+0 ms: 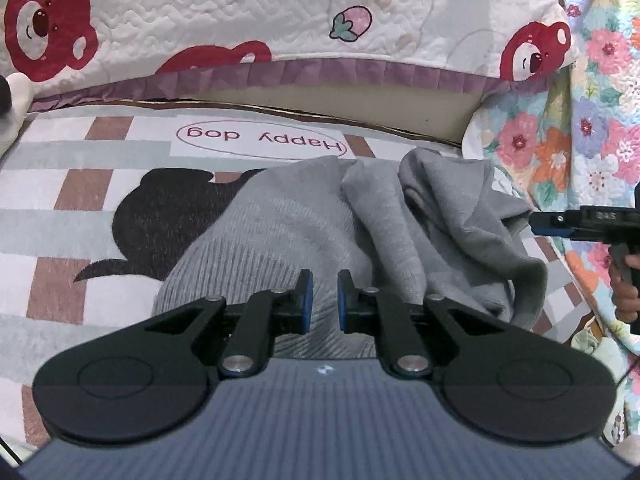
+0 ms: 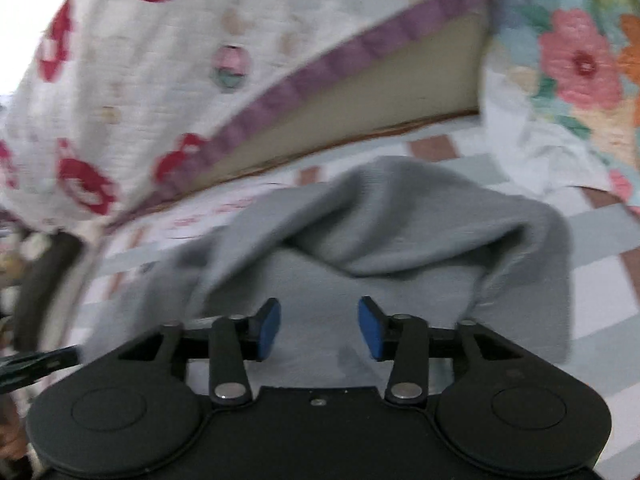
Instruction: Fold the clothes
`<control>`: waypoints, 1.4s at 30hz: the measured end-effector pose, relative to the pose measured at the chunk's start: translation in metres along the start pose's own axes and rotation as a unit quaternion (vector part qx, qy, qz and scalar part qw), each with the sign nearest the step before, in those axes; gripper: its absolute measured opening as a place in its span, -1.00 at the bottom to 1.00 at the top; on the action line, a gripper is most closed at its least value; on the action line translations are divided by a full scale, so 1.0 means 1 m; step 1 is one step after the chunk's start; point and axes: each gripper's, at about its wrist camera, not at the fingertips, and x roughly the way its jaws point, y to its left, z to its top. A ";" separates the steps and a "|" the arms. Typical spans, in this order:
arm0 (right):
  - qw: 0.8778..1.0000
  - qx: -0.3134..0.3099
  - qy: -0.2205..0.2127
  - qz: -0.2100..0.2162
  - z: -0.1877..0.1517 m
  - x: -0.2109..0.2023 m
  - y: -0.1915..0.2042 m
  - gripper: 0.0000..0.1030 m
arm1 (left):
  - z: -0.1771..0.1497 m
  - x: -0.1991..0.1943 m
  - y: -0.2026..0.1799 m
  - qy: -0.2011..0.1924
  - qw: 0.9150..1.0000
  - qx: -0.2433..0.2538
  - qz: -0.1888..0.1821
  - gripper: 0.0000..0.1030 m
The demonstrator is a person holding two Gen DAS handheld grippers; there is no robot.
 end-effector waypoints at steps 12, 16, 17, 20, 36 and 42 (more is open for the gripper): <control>0.982 -0.124 0.089 -0.114 -0.032 0.046 0.039 -0.87 | -0.004 0.004 -0.008 0.000 1.000 0.008 -0.007 -0.64; 0.994 -0.062 0.055 -0.067 -0.018 0.035 0.040 -0.86 | -0.006 0.003 -0.010 -0.005 1.000 0.008 -0.017 -0.55; 0.997 -0.037 0.046 -0.040 -0.013 0.032 0.042 -0.86 | -0.006 0.001 -0.010 -0.009 1.000 0.007 -0.023 -0.54; 0.998 0.002 0.017 0.055 0.008 0.023 0.065 -0.86 | -0.003 -0.007 -0.009 -0.026 0.998 -0.007 -0.049 -0.40; 0.966 -0.221 0.026 0.130 0.041 0.049 0.246 -0.86 | 0.011 -0.066 0.002 -0.102 0.988 -0.001 -0.120 0.09; 0.961 -0.228 0.034 0.155 0.032 0.043 0.265 -0.86 | 0.005 -0.056 0.009 -0.098 0.988 -0.011 -0.117 0.20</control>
